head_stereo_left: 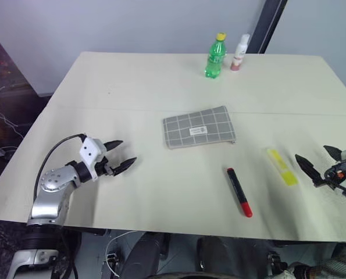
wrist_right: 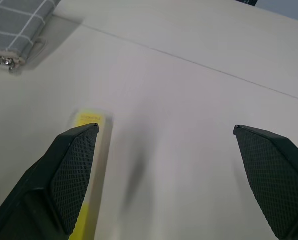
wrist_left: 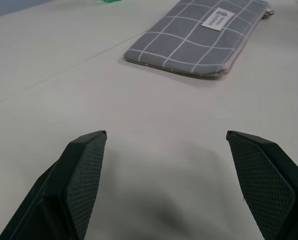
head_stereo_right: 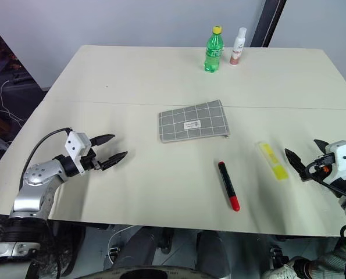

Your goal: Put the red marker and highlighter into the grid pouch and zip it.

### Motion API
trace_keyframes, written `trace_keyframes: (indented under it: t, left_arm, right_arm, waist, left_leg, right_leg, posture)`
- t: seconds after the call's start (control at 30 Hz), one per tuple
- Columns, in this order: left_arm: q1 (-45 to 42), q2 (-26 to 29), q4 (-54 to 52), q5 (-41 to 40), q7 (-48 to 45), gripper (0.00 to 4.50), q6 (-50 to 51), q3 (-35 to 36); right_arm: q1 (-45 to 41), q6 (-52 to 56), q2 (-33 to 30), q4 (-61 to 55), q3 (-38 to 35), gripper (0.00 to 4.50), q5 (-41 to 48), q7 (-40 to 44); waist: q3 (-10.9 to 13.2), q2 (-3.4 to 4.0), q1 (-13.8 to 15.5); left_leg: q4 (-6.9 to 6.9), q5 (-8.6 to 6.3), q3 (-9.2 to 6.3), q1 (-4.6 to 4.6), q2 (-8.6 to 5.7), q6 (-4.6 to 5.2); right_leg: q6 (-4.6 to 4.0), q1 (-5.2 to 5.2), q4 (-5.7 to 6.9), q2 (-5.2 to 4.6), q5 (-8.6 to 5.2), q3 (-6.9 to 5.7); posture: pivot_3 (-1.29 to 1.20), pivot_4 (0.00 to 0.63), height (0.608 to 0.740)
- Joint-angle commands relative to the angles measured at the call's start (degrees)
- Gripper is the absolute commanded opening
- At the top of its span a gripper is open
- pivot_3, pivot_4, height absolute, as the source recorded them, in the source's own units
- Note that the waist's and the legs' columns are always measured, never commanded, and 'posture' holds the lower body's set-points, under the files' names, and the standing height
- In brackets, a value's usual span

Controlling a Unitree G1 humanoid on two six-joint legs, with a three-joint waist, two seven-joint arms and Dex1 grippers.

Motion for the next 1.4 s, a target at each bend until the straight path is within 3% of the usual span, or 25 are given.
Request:
trace_keyframes:
  t: [0.03,0.3,0.73,0.97,1.1,1.23,1.4]
  left_arm:
    - [1.12,0.9,-4.08,-2.43,-1.71,4.03,0.07,0.95]
    - [-1.28,1.95,-10.63,-3.73,-0.45,4.03,8.69,-0.65]
    - [-0.39,1.79,-4.84,-4.01,-2.09,4.03,1.61,1.98]
    - [4.63,1.56,-7.83,-8.86,-6.88,4.03,1.04,2.47]
    - [4.51,1.47,-6.04,-6.36,-5.85,4.03,-2.02,2.12]
    - [-0.39,1.76,0.23,-0.75,0.17,4.03,-5.79,2.76]
    - [-7.37,2.02,10.04,4.42,2.08,4.03,-13.89,1.6]
  right_arm:
    - [-2.49,-0.56,0.46,0.38,-2.24,4.5,2.2,-1.6]
    - [-3.92,-0.68,0.4,2.02,-1.34,4.5,1.86,-2.78]
    - [-6.16,-1.41,-0.42,6.15,-0.06,4.5,-0.39,-4.68]
    - [-15.0,-2.04,1.11,12.97,1.61,4.5,-1.11,-9.54]
    - [-18.99,-5.7,1.4,14.98,6.3,4.5,-4.41,-9.24]
    - [-21.92,-2.25,3.15,5.89,14.47,4.5,-4.49,-7.18]
    - [-31.13,0.76,12.57,-0.9,27.08,4.5,-6.6,-8.89]
  waist:
    - [0.0,0.0,-0.1]
    - [0.0,0.01,0.18]
    - [0.0,0.02,-0.25]
    - [0.0,0.03,-0.47]
    - [0.0,0.03,-0.48]
    - [0.0,0.03,-0.38]
    - [0.01,0.01,-1.53]
  left_leg:
    - [0.0,0.0,0.0,0.0,0.0,0.0]
    - [-0.03,0.0,0.0,0.0,-0.01,0.0]
    - [-0.1,0.0,0.01,0.05,-0.02,0.0]
    - [-0.17,0.0,0.05,0.06,-0.02,0.0]
    - [-0.21,0.01,0.05,0.1,-0.01,-0.02]
    - [-0.2,0.02,0.04,0.09,-0.02,-0.01]
    - [-0.2,0.02,0.0,0.13,-0.02,-0.02]
  right_leg:
    - [0.0,0.0,0.01,0.0,0.0,0.0]
    - [-0.01,-0.02,-0.01,-0.02,-0.01,0.0]
    - [-0.01,-0.02,-0.01,-0.03,-0.01,0.01]
    - [-0.01,-0.05,-0.01,-0.03,-0.01,0.04]
    - [-0.02,-0.07,-0.01,-0.06,-0.01,0.04]
    - [-0.01,-0.06,-0.03,-0.06,-0.01,0.03]
    - [-0.01,-0.16,0.03,-0.06,0.02,-0.01]
  posture:
    - [0.0,0.15,0.74]
    - [0.0,0.15,0.74]
    - [0.0,0.15,0.74]
    - [0.0,0.15,0.74]
    - [0.0,0.15,0.74]
    - [0.0,0.15,0.74]
    - [0.0,0.15,0.74]
